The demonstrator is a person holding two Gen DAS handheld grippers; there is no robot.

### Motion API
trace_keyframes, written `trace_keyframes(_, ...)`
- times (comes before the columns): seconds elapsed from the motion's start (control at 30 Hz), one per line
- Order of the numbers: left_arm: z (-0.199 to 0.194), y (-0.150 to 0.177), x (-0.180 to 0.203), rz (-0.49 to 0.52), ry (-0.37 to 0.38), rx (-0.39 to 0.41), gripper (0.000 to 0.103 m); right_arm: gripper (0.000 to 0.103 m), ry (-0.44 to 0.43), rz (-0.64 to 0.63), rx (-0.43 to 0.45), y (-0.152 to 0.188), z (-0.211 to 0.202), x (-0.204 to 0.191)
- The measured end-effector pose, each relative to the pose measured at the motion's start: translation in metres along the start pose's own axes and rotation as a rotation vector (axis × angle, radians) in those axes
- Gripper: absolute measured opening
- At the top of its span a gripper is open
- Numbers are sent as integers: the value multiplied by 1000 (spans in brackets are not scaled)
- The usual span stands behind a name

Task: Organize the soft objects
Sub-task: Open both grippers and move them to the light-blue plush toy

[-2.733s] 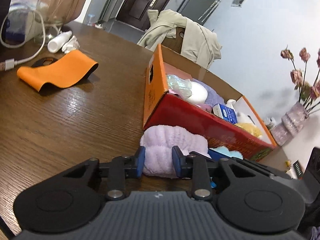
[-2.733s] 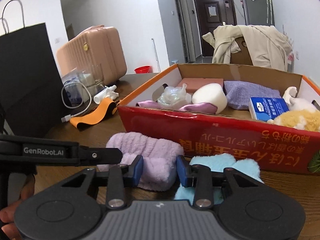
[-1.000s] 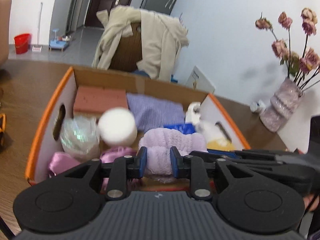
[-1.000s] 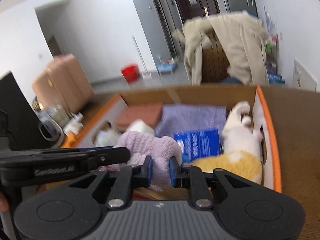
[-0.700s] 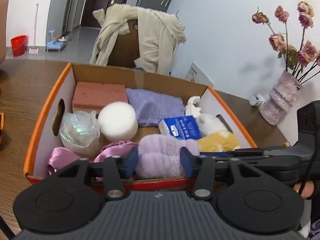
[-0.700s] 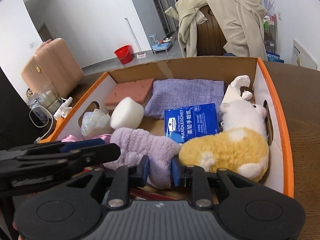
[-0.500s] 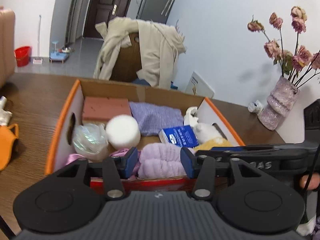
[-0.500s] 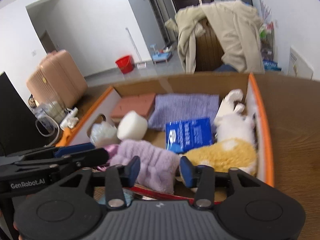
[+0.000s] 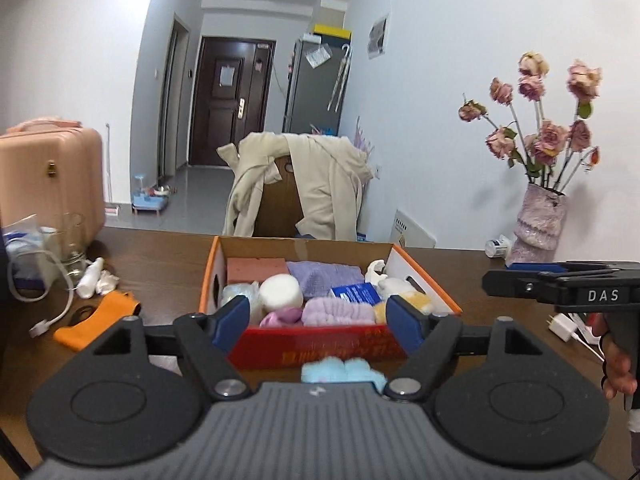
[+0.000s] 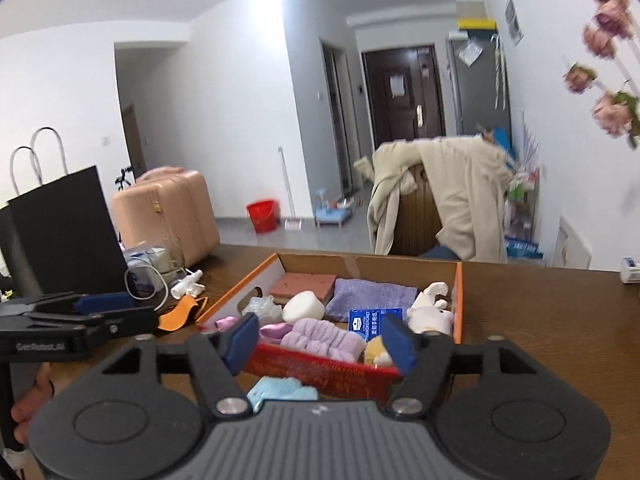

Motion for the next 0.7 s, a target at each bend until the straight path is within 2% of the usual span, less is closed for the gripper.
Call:
trace_keyframes(0.07,-21,13,0,-10,-9,23,84,74,3,-18,7,15,-17,-8)
trace_keyframes(0.23,-61,55,0,-53,-15,19,87,76,-7,-19,2,56,-48,-22)
trace_keyframes(0.4,-94,94,2,-62,-53,16,89,77,-33,10,-32,95,-67,-33)
trace_keyframes(0.7,-120,136,5,-75,-65,-3,90,80,-47,20,-57,147,-96,-56)
Point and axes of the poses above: each gripper's, at about its wrist camera, not at the fingertips, and z roughly the way its jaws point, x to its right, y to its underside, the point moved 2 cm from there along z, roughly the way its jaws point, and after that the axes turned 4 degrees about -z, right-handed, at the moved point
